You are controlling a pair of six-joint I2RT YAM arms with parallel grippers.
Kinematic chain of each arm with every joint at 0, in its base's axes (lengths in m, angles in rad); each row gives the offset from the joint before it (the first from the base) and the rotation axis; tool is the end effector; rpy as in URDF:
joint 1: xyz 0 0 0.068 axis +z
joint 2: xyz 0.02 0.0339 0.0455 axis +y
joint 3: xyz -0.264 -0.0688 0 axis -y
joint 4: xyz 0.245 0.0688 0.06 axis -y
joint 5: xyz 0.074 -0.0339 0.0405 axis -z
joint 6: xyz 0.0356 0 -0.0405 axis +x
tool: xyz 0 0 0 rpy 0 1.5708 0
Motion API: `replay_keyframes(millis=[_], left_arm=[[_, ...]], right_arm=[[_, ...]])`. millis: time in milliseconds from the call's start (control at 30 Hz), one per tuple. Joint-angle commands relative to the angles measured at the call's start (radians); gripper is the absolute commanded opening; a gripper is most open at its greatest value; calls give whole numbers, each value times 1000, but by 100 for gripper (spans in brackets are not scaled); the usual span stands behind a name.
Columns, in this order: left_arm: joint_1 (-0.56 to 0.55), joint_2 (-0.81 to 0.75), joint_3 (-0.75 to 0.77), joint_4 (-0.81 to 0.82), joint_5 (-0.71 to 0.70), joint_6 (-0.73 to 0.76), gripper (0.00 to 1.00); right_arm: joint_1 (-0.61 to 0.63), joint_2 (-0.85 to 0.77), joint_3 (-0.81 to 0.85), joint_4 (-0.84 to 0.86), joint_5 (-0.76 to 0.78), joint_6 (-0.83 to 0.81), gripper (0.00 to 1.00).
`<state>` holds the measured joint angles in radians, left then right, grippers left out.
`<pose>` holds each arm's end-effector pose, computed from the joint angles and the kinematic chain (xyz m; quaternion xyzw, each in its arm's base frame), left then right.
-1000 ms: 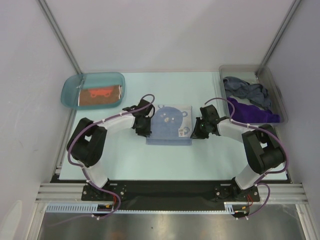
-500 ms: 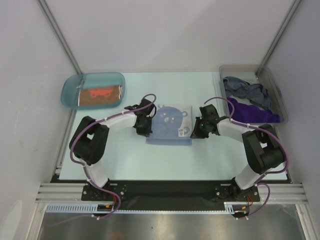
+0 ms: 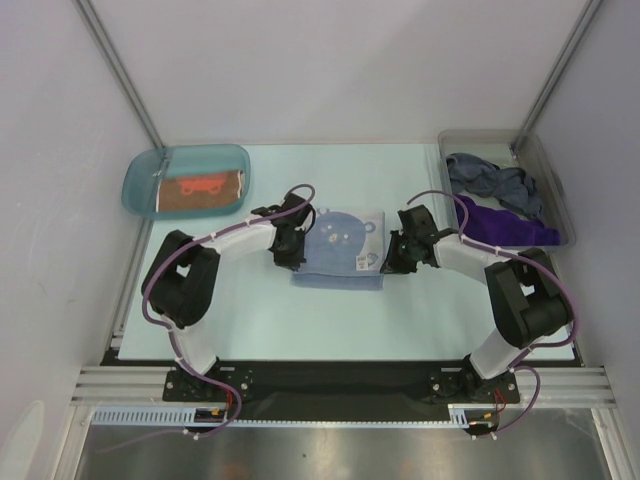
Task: Fold and stack the towels
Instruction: Fold the towel
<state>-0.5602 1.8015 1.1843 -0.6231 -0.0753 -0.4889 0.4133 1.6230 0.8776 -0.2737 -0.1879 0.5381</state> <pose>0.2983 -0.1839 0.1741 0.0289 0.9853 -0.0502 0.1609 0.2827 0.1312 0.1622 0.0342 0.9577 0.2044 0.1997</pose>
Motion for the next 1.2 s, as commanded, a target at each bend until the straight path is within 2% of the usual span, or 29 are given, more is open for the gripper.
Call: replay_keyframes(millis=[0, 67, 167, 267, 633, 800, 1033, 1167], left_arm=[[-12, 9, 46, -16, -3, 1, 1], [-14, 12, 51, -24, -6, 1, 9], [-14, 16, 58, -26, 0, 3, 27], [-15, 25, 63, -26, 8, 1, 33], [-17, 41, 63, -27, -1, -4, 33], [-17, 62, 67, -18, -4, -8, 26], [-17, 70, 69, -30, -24, -8, 23], [-17, 71, 74, -36, -29, -10, 9]], right_arm=[[5, -17, 31, 4, 8, -20, 3], [5, -15, 32, 4, 7, -20, 4], [7, -15, 34, 13, -5, -20, 3], [12, -17, 47, 21, -24, -17, 3], [18, -14, 58, 24, -35, -12, 2], [18, -18, 54, 21, -35, -13, 2], [18, -18, 52, 24, -30, -17, 2], [18, -14, 50, 28, -31, -17, 1]])
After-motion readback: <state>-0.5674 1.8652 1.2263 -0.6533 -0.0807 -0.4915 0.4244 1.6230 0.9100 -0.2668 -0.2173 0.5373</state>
